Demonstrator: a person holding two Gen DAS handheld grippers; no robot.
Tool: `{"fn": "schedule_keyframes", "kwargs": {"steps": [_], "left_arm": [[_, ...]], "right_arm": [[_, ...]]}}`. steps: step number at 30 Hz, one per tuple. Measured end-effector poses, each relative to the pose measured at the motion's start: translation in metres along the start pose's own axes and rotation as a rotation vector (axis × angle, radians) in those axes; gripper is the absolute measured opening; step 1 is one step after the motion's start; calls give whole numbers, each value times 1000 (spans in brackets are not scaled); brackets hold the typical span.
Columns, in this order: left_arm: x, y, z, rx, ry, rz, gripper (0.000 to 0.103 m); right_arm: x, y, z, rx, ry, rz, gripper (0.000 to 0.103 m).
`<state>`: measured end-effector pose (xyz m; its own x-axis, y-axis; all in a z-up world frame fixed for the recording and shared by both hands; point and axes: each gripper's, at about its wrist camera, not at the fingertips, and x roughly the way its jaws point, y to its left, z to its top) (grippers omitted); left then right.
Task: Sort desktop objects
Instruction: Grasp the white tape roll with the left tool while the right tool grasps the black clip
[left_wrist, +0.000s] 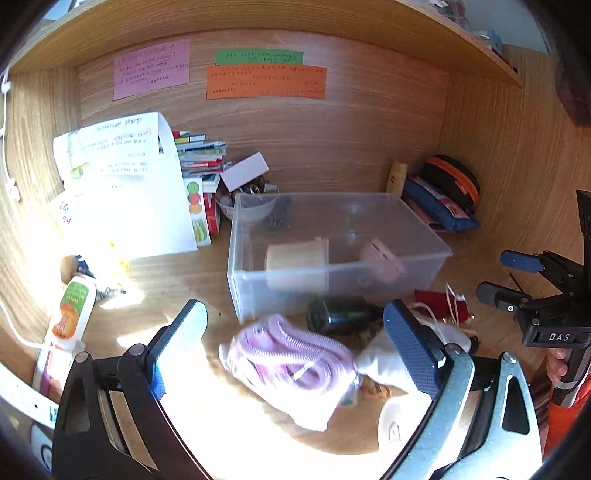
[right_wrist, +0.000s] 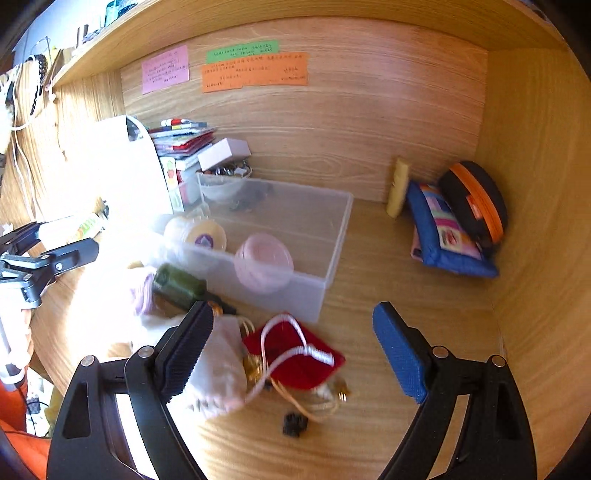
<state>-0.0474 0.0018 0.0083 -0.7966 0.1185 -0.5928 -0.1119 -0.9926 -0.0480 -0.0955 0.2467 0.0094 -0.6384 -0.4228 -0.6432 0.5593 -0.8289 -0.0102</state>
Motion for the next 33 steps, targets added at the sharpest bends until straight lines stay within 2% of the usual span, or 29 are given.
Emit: {"fn": "schedule_keyframes", "kwargs": {"steps": [7,11,17,19,21,23,26,30,33], "left_arm": [[-29,-17,-34,1,-15,-38,98],[-37,-30,-54,18,-18,-35,98],[-43,-55,-72,67,-20,-69,98],[-43,-63,-75,85,-25,-76,93],[-40,-70,-77,105,-15,-86,84],[-35,-75,-79,116,7,-99,78],[-25,-78,-81,113,47,-133,67],[-12,-79,-82,110,87,-149,53],[-4,-77,-85,103,110,-155,45]], "right_arm": [[-17,7,-33,-11,-8,-27,87],[-22,9,-47,-20,-10,-34,87],[-16,6,-67,-4,26,-7,85],[-12,3,-73,16,39,-4,84],[-8,-3,-79,49,59,19,81],[-5,-5,-83,69,76,43,65],[3,-8,-86,78,104,63,50],[11,-8,-86,72,116,66,47],[16,-6,-86,66,119,58,36]]}}
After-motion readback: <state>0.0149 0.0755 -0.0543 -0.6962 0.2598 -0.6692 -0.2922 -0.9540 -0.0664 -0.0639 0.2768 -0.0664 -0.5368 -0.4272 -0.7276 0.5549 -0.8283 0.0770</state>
